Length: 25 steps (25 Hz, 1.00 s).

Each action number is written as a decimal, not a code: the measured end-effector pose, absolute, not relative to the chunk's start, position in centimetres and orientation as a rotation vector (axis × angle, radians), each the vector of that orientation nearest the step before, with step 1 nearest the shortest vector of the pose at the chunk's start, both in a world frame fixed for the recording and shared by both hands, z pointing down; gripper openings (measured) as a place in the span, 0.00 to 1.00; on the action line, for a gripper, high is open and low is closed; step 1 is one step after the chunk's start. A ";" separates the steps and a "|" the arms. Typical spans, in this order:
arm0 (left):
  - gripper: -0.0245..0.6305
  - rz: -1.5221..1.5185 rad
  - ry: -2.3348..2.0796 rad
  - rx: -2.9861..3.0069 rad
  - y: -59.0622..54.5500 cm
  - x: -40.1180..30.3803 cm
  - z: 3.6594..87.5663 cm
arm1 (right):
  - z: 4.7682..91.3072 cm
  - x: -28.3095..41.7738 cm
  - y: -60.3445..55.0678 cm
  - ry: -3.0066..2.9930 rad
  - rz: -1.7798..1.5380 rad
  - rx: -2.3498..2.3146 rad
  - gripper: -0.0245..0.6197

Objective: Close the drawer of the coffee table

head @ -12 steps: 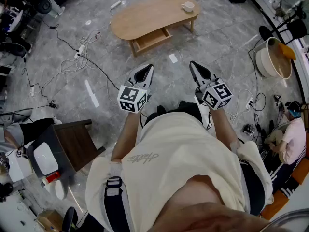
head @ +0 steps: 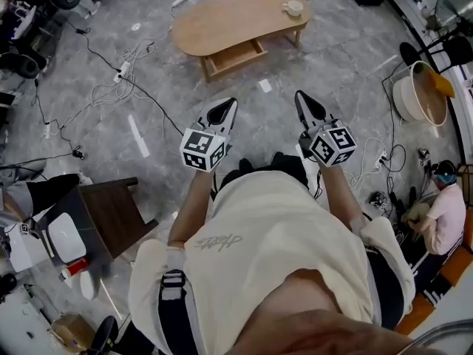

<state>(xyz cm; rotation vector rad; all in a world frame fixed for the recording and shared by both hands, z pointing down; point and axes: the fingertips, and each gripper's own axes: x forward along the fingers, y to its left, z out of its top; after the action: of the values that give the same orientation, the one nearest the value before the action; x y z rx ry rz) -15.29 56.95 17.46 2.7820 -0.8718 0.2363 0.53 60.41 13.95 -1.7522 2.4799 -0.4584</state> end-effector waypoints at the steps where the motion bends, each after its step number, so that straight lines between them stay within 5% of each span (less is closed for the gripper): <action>1: 0.05 0.242 -0.866 2.780 56.8 -15.3 17.7 | 14.2 0.6 60.3 2.474 -0.469 -1.764 0.03; 25: 0.05 0.376 -0.865 2.681 47.3 -9.8 21.5 | 20.6 6.9 50.8 2.480 -0.740 -1.735 0.03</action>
<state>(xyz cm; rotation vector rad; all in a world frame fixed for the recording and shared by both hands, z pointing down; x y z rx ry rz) -9.82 47.30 21.54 2.6807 -0.8652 0.3757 6.90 50.77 20.56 -1.7350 2.4799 -0.7405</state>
